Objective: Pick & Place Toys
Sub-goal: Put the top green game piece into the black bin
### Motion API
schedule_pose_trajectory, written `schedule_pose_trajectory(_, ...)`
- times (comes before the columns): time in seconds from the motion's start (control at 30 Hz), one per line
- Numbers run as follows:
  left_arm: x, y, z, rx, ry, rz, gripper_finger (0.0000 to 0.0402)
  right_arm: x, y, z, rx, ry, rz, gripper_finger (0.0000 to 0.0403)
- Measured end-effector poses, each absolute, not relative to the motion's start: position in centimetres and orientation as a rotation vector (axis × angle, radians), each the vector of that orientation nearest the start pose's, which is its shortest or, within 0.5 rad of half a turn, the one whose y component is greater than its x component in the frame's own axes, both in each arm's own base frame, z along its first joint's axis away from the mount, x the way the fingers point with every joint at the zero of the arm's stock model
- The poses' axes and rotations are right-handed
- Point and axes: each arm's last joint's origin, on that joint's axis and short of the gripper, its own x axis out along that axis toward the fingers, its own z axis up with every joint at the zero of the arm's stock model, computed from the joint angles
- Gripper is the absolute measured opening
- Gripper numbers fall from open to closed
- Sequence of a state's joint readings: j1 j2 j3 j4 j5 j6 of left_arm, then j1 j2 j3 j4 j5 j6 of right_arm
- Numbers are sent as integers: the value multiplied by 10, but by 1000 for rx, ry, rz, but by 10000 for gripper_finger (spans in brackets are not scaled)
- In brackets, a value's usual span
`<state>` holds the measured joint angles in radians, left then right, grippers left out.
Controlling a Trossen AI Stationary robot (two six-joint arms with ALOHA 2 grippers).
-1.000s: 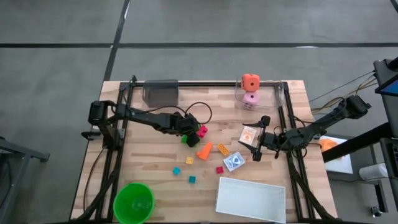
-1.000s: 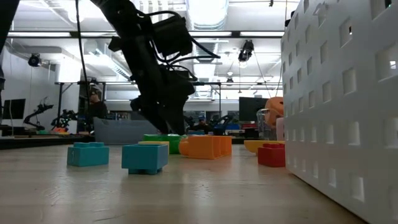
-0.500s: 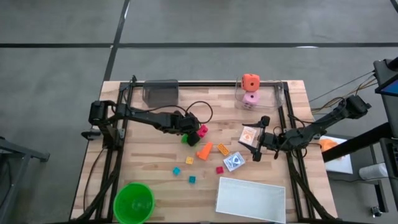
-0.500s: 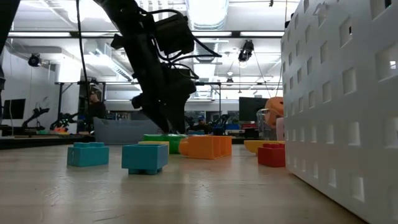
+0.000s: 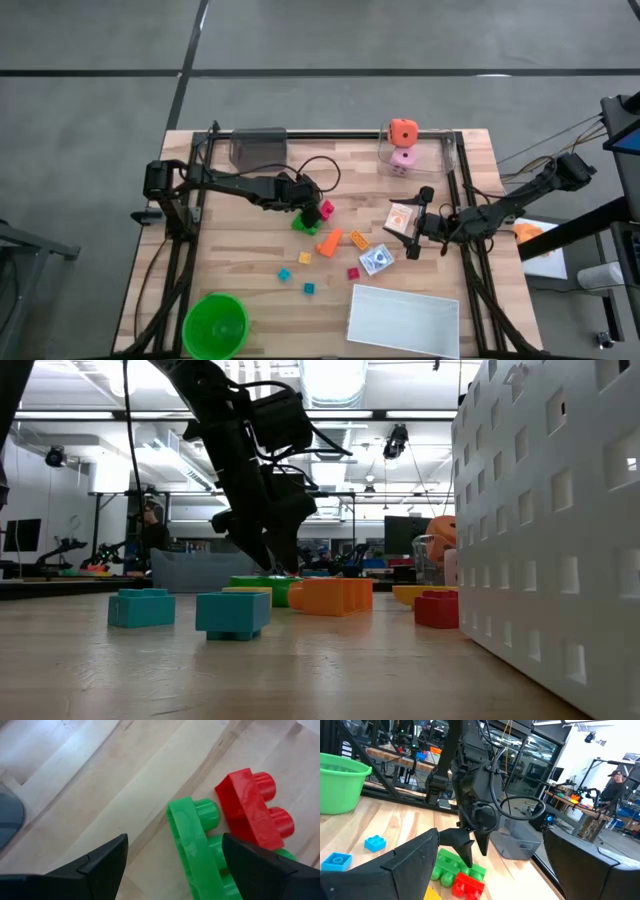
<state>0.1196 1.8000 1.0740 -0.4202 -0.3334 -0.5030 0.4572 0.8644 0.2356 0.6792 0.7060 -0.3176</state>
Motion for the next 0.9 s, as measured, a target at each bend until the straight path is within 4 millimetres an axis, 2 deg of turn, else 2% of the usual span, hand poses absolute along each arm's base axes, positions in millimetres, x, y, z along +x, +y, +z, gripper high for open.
schedule_pose_trajectory(0.17, 339, 50, 155, -332, 1023, 664, 322, 162, 59, 213, -289, -2, -253, 351)
schedule_pose_trajectory(0.4, 343, 50, 143, -363, 1037, 666, 321, 162, 59, 213, -289, -1, -253, 351)
schedule_pose_trajectory(0.57, 343, 50, 132, -359, 1084, 668, 303, 162, 59, 213, -288, -3, -254, 351)
schedule_pose_trajectory(0.73, 342, 49, 132, -374, 1094, 648, 241, 162, 59, 213, -289, -1, -253, 351)
schedule_pose_trajectory(0.9, 343, 48, 132, -395, 1104, 614, 136, 162, 59, 213, -291, 1, -253, 351)
